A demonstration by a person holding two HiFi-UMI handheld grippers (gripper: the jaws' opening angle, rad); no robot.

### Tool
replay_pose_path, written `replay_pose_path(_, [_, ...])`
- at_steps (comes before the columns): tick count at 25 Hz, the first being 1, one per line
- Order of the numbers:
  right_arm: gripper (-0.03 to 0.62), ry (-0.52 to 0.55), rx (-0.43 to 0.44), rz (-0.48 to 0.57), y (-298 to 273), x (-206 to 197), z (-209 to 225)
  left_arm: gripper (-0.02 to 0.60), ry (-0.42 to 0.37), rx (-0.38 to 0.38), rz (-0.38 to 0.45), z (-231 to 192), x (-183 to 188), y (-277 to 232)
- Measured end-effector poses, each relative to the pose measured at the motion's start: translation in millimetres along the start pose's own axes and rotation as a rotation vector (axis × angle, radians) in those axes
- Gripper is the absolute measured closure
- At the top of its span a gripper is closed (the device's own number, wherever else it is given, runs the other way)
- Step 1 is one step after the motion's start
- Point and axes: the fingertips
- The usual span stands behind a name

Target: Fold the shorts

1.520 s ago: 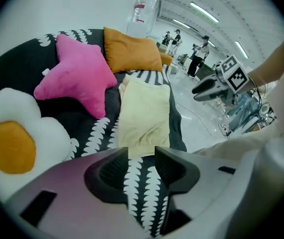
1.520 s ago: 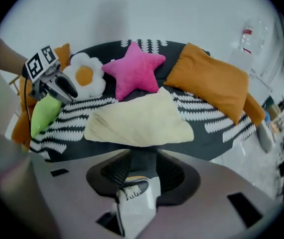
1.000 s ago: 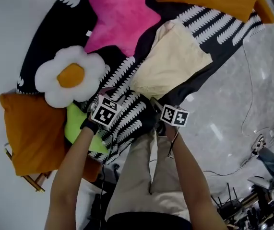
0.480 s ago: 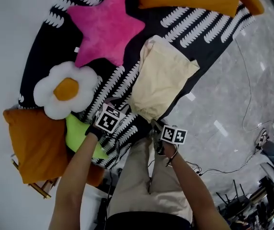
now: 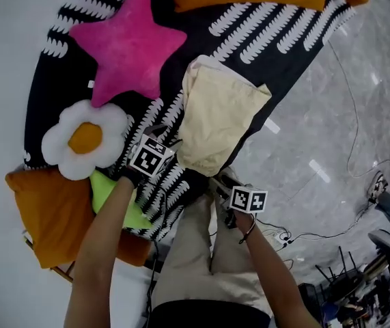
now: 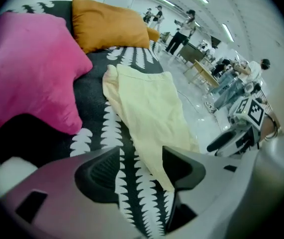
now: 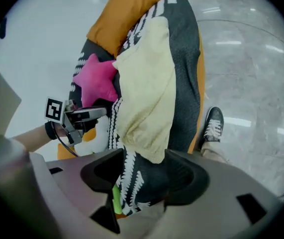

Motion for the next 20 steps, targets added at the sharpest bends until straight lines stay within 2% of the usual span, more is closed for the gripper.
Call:
replay_pose_path(1, [0.321,0.036,-0.024,0.028,8.0,10.2,1.9,0.296,-0.086,0.014,0.014,-0.9,5.8,-2.5])
replay_pose_path(2, [0.321,0.097,-0.053,0.055,17.2,25.9,3.8,0.289,-0.220,0.042,0.043,-1.4,13.6,-4.1])
replay_pose_path(3, [0.322,0.191,-0.087,0.070,26.3,46.9,4.1,0.304,-0.392,0.074,0.080,-0.6,22.8,-5.1])
replay_pose_path(5, [0.338,0.479,-0.171,0.037,36.5,94.4,-3.2,0.306,-0.736,0.096,0.145,7.6,41.2,-7.4])
replay_pose_path(6, [0.344,0.653,-0.212,-0.016,34.6,112.9,-10.5,0.294,-0.859,0.079,0.168,15.3,48.0,-9.7])
replay_pose_path(7, [0.347,0.828,-0.246,-0.088,28.0,124.6,-17.7,0.283,-0.945,0.052,0.185,24.1,52.6,-13.4])
replay_pose_path(9, [0.347,1.141,-0.296,-0.266,6.2,130.9,-25.3,0.268,-1.068,0.010,0.190,39.1,55.6,-25.6])
replay_pose_path(11, [0.344,1.366,-0.347,-0.448,-13.2,128.6,-17.1,0.242,-1.216,0.012,0.135,43.6,49.4,-44.4])
replay_pose_path(12, [0.343,1.440,-0.382,-0.525,-18.4,129.8,-5.3,0.224,-1.294,0.025,0.093,41.3,43.3,-55.8])
replay_pose_path(13, [0.336,1.486,-0.420,-0.583,-20.3,133.6,10.0,0.220,-1.356,0.034,0.060,38.1,37.4,-66.7])
replay_pose_path(15, [0.326,1.530,-0.459,-0.614,-20.0,145.3,34.6,0.218,-1.405,0.033,0.051,34.3,34.2,-81.1])
replay_pose_path(20, [0.326,1.545,-0.453,-0.581,-31.1,148.5,47.0,0.216,-1.369,0.022,0.036,31.5,31.5,-92.7])
Point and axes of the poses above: the fingertips, and each gripper's own axes: y backward along the fingers, z to its right, x out of its top, and after that the axes turned 15 degrees about x, right-handed
